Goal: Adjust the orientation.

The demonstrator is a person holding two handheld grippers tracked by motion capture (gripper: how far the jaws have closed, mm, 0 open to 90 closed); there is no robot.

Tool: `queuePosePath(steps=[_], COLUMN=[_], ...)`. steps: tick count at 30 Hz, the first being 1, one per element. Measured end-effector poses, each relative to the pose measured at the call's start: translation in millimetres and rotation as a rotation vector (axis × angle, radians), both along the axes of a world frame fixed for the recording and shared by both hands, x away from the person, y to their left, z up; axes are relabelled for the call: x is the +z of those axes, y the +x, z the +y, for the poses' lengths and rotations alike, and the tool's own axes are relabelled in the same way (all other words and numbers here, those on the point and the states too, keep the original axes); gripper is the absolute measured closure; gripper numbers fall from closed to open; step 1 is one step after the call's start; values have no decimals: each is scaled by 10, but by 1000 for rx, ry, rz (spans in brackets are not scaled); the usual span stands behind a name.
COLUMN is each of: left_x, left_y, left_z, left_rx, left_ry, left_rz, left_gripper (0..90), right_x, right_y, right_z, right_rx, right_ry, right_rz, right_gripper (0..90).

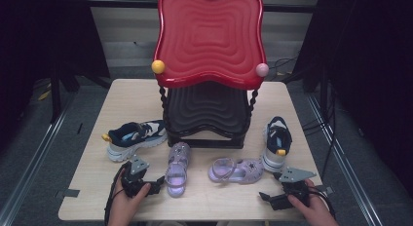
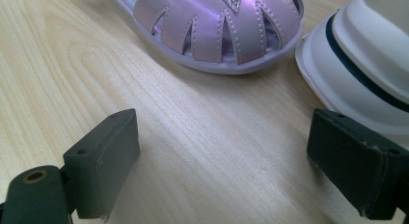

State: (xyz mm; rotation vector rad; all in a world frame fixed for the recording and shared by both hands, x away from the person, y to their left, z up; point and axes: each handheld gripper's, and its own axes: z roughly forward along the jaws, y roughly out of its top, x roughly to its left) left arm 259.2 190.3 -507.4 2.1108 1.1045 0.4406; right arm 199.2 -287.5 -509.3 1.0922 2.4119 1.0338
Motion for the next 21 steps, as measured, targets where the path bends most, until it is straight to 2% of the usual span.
queuePosePath(steps=[12, 16, 17, 19, 21], left_x=[-2, 9, 20, 68, 88], left_y=[-4, -44, -54, -77, -89], left_z=[-3, 29, 38, 76, 81], left_rx=[2, -16, -7, 35, 51], left_ry=[-2, 0, -3, -50, -60], left_rz=[-1, 0, -1, -10, -17], left_gripper=[131, 134, 158, 155, 156], right_x=[0, 0, 0, 0, 1], right_y=[0, 0, 0, 1, 1], right_z=[-1, 0, 0, 0, 0], right_rx=[1, 0, 0, 0, 1], right_ry=[0, 0, 0, 1, 1], right_rz=[0, 0, 1, 1, 1], right_gripper=[105, 106, 105, 105, 105])
